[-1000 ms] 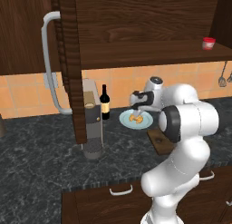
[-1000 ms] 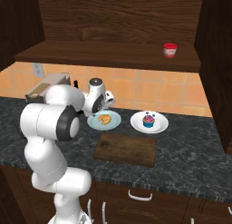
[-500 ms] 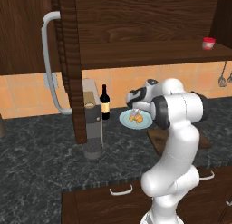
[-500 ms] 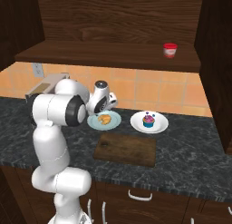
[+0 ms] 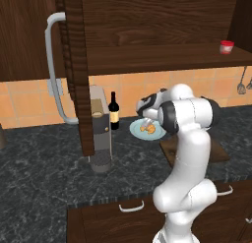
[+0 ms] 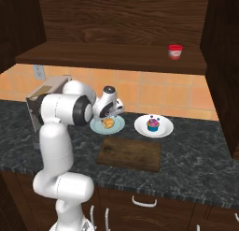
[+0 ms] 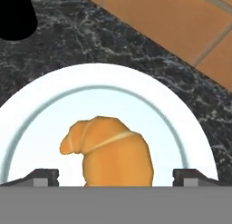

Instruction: From the different types of pastries on the counter, select a croissant and place it on the cutting board. Then retrieve a jar of jam from the cabinet and place it alongside the croissant on the cutting board.

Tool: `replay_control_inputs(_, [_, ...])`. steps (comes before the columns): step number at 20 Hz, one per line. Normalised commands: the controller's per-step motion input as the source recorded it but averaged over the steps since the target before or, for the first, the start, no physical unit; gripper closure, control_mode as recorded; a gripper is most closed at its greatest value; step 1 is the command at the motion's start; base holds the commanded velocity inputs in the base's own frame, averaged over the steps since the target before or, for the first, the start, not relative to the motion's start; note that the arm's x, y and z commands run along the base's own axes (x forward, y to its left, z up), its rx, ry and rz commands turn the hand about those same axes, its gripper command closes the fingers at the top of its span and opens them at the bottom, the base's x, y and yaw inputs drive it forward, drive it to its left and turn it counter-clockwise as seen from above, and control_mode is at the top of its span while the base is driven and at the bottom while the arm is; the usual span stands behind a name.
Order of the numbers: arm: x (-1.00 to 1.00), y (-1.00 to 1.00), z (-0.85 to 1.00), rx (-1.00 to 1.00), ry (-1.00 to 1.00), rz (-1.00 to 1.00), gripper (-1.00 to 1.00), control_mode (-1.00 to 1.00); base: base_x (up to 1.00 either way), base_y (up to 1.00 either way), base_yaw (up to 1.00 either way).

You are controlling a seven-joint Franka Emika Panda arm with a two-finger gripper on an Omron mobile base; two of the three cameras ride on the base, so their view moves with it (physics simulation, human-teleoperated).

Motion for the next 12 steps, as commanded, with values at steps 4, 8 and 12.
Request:
replay_control_inputs(4, [0.17, -0.02, -0.51, 0.0, 0.19, 0.0, -1.0, -1.0, 0.0, 0.0, 0.0])
replay_control_inputs(8, [0.44, 0.0, -0.73, 0.02, 0.22, 0.0, 1.0, -1.0, 0.0, 0.0, 0.0])
replay_control_inputs(12, [0.46, -0.29, -0.01, 0.12, 0.04, 0.0, 1.0, -1.0, 0.0, 0.0, 0.0])
